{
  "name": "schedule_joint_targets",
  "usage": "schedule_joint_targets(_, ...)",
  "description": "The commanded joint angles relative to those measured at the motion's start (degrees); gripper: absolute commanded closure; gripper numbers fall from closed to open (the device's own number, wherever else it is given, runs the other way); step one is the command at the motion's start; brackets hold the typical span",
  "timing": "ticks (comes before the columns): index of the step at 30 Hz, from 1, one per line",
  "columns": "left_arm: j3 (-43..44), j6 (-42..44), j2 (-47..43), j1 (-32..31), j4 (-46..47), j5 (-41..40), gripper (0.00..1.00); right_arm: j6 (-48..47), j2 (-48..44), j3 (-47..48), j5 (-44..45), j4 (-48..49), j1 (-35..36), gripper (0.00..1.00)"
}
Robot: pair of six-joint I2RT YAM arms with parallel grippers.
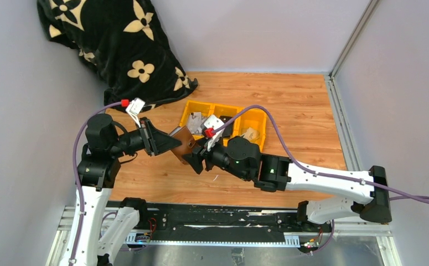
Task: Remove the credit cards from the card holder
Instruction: Open the card holder at the center of the board.
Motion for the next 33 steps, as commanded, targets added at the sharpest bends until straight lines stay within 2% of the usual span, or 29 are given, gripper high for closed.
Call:
schedule_joint_targets(1, 0.5, 3.68, 0.84, 0.95, -4.74, -5.29, 1.0, -1.49, -9.36, -0.39, 4.39, 5.95, -0.64, 0.28)
schedule_joint_targets(6, 1.71, 3.61, 1.54, 0.95, -4.59, -5.05, 1.0, -0.97, -11.6, -1.52, 4.87, 5.89, -0.64, 0.21)
schedule_joint_targets(14, 3.23, 1.5, 1.67, 0.95, -4.56, -4.48, 1.0, -3.51, -6.44, -0.31, 5.2, 4.82, -0.58, 0.3)
schedule_joint_targets(20, 4.48, 0.3, 1.54, 0.95, -5.37, -3.81, 1.0, -5.81, -2.32, 0.16, 8.19, 6.54, 0.02, 0.42)
schedule_joint_targets(25, 4.98, 0.25, 1.78, 0.95, -5.84, -4.08, 1.0, -6.37, -0.76, 0.46, 8.24, 8.35, 0.51, 0.45)
schedule_joint_targets(33, 5.16, 0.01, 2.35, 0.95, -5.75, -4.59, 1.0, -6.52, 3.23, 2.48, 9.35, 7.29, 0.94, 0.43)
